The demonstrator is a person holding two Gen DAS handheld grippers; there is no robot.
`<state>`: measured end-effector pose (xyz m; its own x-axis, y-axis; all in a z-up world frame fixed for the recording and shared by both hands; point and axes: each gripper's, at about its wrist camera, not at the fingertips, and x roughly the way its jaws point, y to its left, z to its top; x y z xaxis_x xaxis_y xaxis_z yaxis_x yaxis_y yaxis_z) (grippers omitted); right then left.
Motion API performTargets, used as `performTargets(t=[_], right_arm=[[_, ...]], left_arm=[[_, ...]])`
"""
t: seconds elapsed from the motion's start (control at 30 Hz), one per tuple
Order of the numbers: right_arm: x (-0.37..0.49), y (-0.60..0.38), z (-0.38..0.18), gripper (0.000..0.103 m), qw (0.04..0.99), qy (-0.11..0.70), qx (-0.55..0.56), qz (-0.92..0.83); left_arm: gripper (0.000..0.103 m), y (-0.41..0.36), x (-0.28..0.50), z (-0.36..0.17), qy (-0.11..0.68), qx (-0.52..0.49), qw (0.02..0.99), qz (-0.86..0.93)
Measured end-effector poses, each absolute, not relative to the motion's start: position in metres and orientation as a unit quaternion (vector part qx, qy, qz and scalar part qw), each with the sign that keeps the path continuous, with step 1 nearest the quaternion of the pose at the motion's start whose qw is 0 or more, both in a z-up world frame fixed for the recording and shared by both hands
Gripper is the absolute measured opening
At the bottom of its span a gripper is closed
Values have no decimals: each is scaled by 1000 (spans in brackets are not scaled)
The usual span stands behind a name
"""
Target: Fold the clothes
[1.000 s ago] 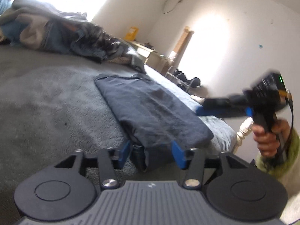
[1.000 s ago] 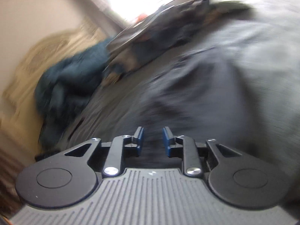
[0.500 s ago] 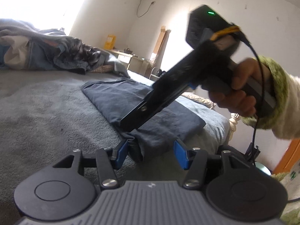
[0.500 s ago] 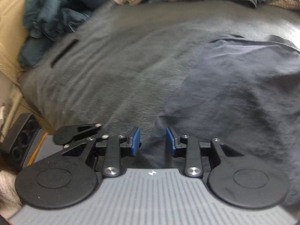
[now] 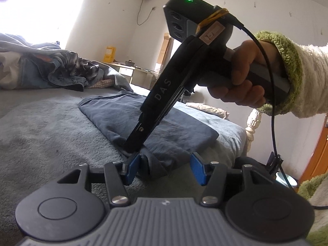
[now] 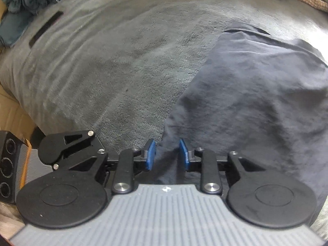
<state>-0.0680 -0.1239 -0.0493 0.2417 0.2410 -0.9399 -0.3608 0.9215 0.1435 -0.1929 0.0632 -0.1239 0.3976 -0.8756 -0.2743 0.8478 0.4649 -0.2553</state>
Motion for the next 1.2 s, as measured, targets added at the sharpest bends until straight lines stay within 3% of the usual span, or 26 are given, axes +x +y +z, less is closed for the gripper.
performTargets(t=[0.07, 0.13, 0.93, 1.2], right_arm=[[-69, -124, -49, 2, 791, 578, -55, 194], [-73, -126, -47, 1, 797, 569, -48, 196], [-83, -148, -31, 1, 811, 541, 34, 221], [-78, -146, -36, 1, 806, 546, 37, 225]], left_arm=[[55, 66, -193, -124, 187, -38, 838, -512], [56, 68, -193, -123, 187, -37, 839, -509], [51, 37, -194, -121, 152, 65, 817, -552], [49, 42, -181, -121, 184, 90, 777, -596]])
